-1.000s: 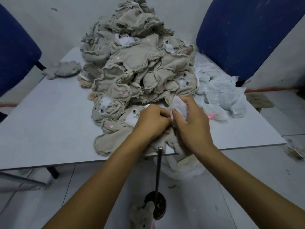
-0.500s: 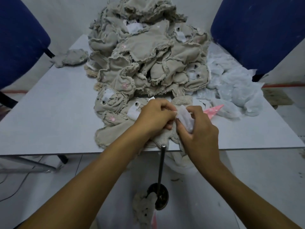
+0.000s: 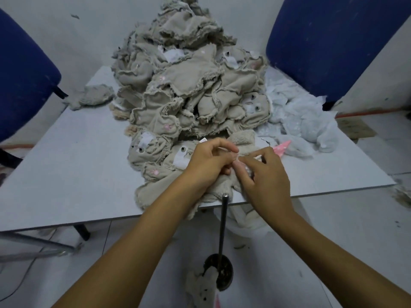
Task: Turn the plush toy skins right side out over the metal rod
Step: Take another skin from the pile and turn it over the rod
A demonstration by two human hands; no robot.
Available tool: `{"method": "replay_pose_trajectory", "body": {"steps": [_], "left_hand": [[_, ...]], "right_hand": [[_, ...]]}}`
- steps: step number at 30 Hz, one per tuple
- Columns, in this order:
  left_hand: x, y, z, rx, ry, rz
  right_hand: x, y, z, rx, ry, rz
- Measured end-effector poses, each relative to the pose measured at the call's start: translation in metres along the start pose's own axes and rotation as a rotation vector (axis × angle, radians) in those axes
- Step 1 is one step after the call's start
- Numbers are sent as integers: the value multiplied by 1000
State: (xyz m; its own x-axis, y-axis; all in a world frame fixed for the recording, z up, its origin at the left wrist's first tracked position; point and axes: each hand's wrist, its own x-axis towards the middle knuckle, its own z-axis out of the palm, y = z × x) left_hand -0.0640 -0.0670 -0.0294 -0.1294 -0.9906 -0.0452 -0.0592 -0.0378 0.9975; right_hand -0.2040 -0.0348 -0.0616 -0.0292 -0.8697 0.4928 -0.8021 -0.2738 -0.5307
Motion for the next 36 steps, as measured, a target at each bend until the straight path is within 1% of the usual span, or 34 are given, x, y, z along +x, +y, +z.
{"method": "replay_pose_trajectory", "body": {"steps": [2, 4, 7, 11, 14, 17, 19, 22, 24, 28, 32, 34, 36], "left_hand": [[0, -2, 4, 39, 24, 26], [2, -3, 8, 79, 47, 51], [2, -6, 11, 93, 71, 66], [5, -8, 11, 81, 113, 69], [7, -8, 12, 122, 108, 85], [7, -8, 11, 168, 101, 109], [6, -6, 9, 203, 92, 122], [3, -5, 8, 236, 95, 132], [2, -5, 6, 228, 97, 130], [4, -5, 1, 192, 89, 101], [4, -4, 1, 190, 78, 93], [4, -4, 1, 187, 80, 73], [4, -2, 0, 163, 87, 45]], "right_hand": [[1, 0, -3, 66, 39, 86], [4, 2, -6, 153, 39, 155], [5, 4, -6, 119, 5, 98], [1, 5, -7, 181, -63, 28], [1, 8, -9, 258, -60, 39], [2, 11, -6, 201, -52, -16], [4, 10, -4, 203, -42, -1], [5, 10, -3, 159, -50, -39], [5, 9, -4, 135, -100, -49], [5, 8, -10, 192, -132, -84], [3, 7, -10, 241, -176, -35], [3, 7, -11, 215, -168, -87], [2, 8, -13, 263, -188, -119]]}}
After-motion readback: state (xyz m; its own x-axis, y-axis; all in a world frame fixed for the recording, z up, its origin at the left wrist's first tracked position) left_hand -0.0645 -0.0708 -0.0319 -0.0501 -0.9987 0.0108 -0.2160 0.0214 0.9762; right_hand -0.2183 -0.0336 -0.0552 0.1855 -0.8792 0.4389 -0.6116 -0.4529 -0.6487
